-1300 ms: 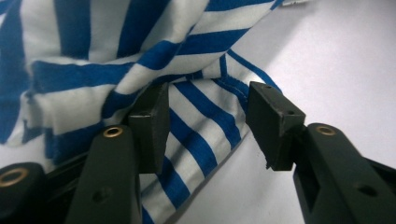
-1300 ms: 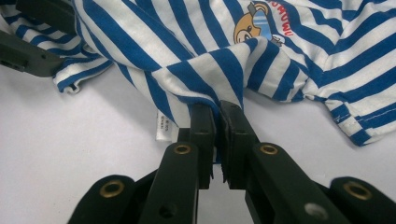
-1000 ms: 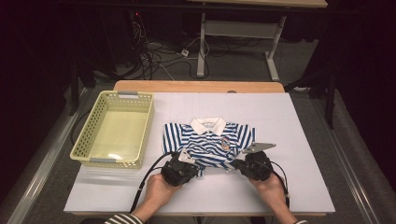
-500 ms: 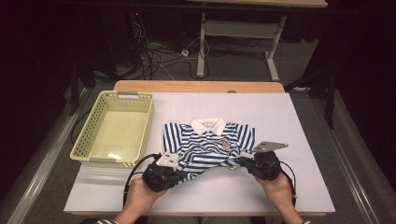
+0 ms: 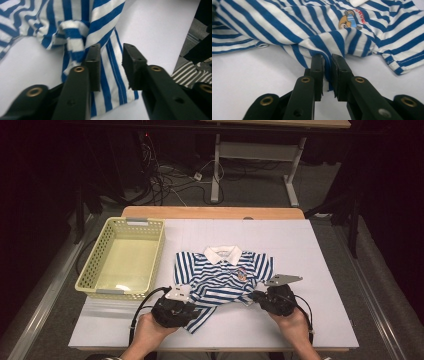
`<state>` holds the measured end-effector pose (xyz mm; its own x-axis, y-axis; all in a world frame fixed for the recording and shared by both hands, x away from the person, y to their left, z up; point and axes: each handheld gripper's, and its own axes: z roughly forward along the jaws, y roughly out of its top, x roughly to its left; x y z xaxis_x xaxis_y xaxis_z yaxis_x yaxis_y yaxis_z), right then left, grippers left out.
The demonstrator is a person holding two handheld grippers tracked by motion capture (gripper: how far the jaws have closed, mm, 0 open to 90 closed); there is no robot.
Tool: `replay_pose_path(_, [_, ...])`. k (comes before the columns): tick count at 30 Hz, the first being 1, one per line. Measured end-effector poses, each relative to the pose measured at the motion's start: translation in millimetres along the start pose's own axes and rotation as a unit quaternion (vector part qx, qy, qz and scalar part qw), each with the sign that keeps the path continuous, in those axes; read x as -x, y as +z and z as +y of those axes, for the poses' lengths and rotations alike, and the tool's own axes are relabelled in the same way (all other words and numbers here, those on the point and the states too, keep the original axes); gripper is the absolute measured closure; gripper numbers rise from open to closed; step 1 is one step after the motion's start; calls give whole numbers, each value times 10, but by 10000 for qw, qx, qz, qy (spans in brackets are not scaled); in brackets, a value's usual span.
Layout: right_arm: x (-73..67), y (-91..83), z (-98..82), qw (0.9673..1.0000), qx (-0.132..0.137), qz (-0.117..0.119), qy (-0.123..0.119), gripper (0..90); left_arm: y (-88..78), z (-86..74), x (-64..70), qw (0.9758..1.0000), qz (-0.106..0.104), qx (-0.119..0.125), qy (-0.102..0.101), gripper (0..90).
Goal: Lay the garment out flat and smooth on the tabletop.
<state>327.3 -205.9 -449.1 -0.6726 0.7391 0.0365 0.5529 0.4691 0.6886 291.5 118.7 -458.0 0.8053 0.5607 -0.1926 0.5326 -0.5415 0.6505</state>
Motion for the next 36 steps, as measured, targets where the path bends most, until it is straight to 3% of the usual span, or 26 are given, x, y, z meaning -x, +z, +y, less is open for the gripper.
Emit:
replay_pose_path(3, [-68, -11, -6, 10000, -3, 54, -83, 789, 110, 52, 4, 9999, 105, -51, 53, 589])
replay_pose_path(6, [-118, 5, -5, 9999, -53, 106, -122, 766, 232, 100, -8, 9993, 358, -80, 86, 538])
replay_pose_path(8, [-136, 28, -6, 9998, -73, 112, -150, 753, 298, 117, -25, 9984, 528, -137, 121, 528])
replay_pose_path(13, [-188, 96, 7, 9995, -136, 161, -225, 725, 390, 151, -60, 9973, 707, -114, 131, 515])
replay_pose_path(19, [-227, 211, 11, 9986, -366, 219, -308, 681, 463, 177, -101, 9971, 741, -124, 99, 526])
replay_pose_path(22, [-236, 274, -1, 9981, -495, 216, -296, 681, 469, 189, -108, 9965, 812, -140, 139, 608])
replay_pose_path(26, [-238, 291, 11, 9979, -514, 131, -369, 799, 475, 227, -156, 9977, 655, -171, 42, 767])
replay_pose_path(29, [-220, 292, 26, 9977, -553, 124, -373, 864, 470, 244, -179, 9984, 544, -167, -3, 832])
replay_pose_path(32, [-230, 262, 40, 9977, -497, 78, -462, 872, 410, 259, -167, 9985, 524, -103, 67, 846])
replay_pose_path(36, [-204, 139, 80, 9988, -237, 105, -414, 872, 250, 312, -134, 9986, 480, 171, 132, 848])
